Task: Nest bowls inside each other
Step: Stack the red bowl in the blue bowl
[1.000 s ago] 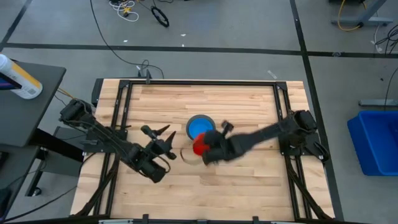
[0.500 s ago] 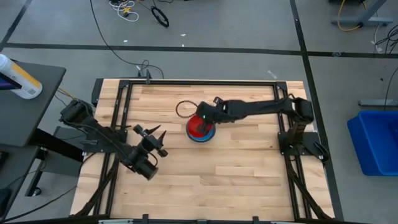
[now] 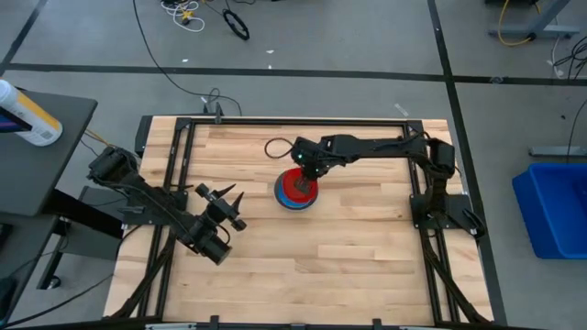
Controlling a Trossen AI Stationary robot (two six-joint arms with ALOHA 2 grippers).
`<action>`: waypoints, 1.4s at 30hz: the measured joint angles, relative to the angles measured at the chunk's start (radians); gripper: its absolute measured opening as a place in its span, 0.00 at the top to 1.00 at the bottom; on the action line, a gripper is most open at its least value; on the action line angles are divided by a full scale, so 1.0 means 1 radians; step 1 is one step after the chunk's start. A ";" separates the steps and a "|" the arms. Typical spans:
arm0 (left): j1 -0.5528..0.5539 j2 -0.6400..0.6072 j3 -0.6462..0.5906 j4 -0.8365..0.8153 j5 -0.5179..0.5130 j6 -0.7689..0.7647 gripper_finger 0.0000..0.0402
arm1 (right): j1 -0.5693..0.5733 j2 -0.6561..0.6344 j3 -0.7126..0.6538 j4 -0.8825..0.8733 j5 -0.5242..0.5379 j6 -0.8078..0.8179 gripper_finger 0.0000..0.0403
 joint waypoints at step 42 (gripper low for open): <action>0.000 0.000 0.001 0.019 0.007 0.016 0.59 | 0.049 0.098 0.153 -0.155 -0.034 -0.009 0.46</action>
